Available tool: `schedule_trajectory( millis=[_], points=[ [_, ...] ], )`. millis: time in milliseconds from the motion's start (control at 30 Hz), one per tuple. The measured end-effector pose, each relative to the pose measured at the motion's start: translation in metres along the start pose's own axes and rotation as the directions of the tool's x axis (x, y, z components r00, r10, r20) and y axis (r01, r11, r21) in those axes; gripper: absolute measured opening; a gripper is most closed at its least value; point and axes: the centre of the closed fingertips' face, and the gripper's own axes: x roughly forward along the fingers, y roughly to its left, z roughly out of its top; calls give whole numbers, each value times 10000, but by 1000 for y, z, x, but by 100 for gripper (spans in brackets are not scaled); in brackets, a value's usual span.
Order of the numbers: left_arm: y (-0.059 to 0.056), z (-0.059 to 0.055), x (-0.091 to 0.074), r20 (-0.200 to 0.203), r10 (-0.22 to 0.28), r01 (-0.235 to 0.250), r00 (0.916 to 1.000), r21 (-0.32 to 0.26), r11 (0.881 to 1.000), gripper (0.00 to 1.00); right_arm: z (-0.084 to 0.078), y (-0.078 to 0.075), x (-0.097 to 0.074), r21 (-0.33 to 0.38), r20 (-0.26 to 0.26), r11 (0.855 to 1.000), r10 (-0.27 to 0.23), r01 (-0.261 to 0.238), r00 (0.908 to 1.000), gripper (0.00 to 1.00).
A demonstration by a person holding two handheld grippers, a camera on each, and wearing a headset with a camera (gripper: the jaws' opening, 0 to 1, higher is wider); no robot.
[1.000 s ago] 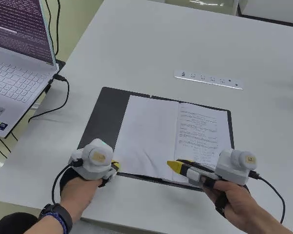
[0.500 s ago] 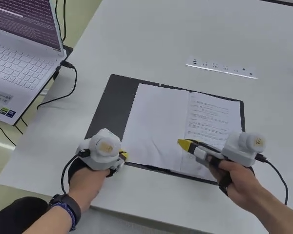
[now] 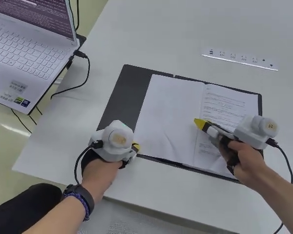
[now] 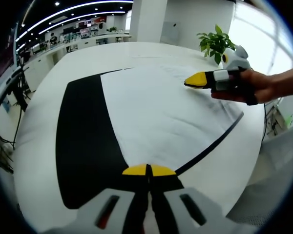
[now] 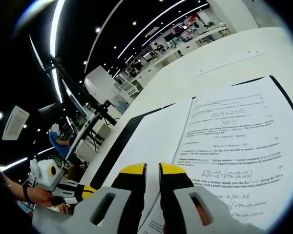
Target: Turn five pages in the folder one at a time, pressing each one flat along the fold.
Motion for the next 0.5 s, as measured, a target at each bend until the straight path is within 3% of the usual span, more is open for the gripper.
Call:
schedule_trajectory(
  millis=[300, 333, 500],
  points=[
    [1, 0, 1, -72, -69, 70, 9999, 149, 9999, 0, 6, -11, 12, -426, 173, 9985, -351, 358, 9992, 0],
    [1, 0, 1, -73, -86, 86, 9999, 40, 10000, 0, 8, -8, 12, -330, 372, 9991, -267, 279, 9990, 0],
    [0, 0, 1, -16, -80, 80, 10000, 50, 10000, 0, 8, -3, 12, -355, 407, 9992, -161, 176, 9990, 0]
  ],
)
